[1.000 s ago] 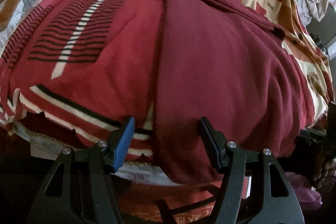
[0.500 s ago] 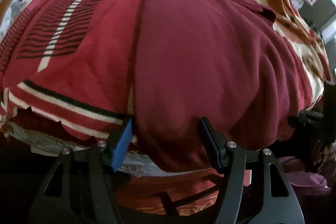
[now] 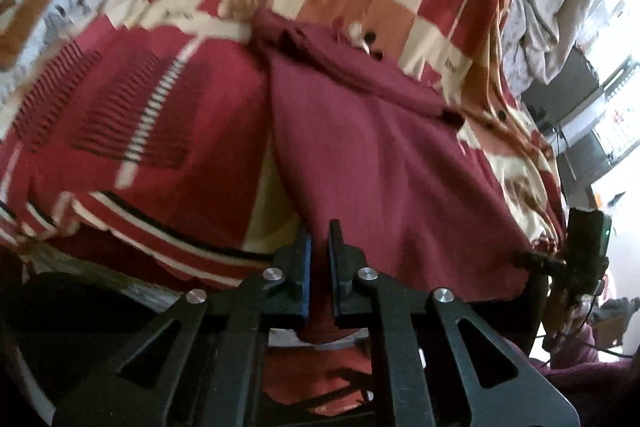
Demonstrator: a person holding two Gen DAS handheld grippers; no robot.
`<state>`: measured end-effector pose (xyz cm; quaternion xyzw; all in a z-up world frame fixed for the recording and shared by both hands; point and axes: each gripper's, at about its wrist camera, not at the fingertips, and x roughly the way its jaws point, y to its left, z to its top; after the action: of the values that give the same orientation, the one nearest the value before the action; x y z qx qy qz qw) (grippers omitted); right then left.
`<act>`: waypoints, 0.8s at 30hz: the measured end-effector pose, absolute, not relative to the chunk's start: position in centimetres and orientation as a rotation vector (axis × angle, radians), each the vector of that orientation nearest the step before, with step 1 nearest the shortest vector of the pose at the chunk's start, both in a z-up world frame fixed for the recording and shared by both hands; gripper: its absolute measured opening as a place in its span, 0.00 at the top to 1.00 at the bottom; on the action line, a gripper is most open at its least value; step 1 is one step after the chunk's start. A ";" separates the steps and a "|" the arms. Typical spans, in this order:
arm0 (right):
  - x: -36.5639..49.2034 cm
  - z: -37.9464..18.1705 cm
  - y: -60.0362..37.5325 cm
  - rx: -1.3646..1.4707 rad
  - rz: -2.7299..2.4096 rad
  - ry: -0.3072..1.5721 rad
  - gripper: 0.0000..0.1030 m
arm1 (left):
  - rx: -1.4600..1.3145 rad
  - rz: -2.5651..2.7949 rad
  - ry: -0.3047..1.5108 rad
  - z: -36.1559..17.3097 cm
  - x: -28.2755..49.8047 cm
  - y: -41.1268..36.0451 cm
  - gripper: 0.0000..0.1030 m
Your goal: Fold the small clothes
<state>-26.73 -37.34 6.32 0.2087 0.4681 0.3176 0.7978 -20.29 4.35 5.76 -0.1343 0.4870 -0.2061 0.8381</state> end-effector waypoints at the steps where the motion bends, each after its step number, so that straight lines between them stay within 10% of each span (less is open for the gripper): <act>1: -26.8 6.2 -37.4 0.458 0.690 1.010 0.90 | -0.290 -0.432 1.022 6.0 -20.3 4.8 0.95; 24: -6.8 10.6 -43.4 0.619 0.400 0.741 0.90 | -0.356 -0.434 0.803 11.5 -0.2 0.1 0.97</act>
<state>-6.77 -43.41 10.60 0.2955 0.3541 0.1910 0.8665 -0.16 0.08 11.45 -0.1710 0.3857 -0.2084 0.8824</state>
